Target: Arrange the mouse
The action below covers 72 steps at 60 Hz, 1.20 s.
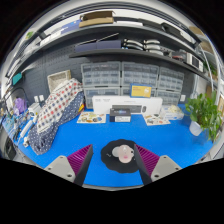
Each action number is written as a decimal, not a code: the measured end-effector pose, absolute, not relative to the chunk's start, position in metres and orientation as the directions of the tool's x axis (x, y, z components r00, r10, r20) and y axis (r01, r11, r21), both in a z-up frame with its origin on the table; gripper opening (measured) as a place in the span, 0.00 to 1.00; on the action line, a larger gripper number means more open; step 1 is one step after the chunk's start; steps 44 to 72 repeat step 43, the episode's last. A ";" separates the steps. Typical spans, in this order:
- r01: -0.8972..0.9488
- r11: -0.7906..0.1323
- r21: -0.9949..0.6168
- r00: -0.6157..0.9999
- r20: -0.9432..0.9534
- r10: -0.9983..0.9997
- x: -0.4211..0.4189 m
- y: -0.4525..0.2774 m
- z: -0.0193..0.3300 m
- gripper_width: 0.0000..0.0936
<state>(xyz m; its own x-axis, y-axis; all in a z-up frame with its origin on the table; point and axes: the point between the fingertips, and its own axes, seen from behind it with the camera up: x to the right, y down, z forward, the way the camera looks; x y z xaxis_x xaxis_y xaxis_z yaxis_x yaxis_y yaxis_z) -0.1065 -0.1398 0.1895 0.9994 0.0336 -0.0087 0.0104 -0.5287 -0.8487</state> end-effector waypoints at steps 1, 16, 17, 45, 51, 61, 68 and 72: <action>0.016 -0.528 -0.849 0.999 -0.003 0.036 -0.107 -0.143 0.191 0.88; 0.044 -0.543 -0.839 0.997 0.006 0.072 -0.122 -0.179 0.196 0.88; 0.045 -0.544 -0.838 0.997 0.006 0.074 -0.123 -0.180 0.196 0.87; 0.053 -0.583 -0.811 0.996 0.002 0.087 -0.127 -0.206 0.180 0.88; 0.053 -0.583 -0.811 0.996 0.002 0.087 -0.127 -0.206 0.180 0.88; 0.053 -0.583 -0.811 0.996 0.002 0.087 -0.127 -0.206 0.180 0.88; 0.053 -0.583 -0.811 0.996 0.002 0.087 -0.127 -0.206 0.180 0.88; 0.053 -0.583 -0.811 0.996 0.002 0.087 -0.127 -0.206 0.180 0.88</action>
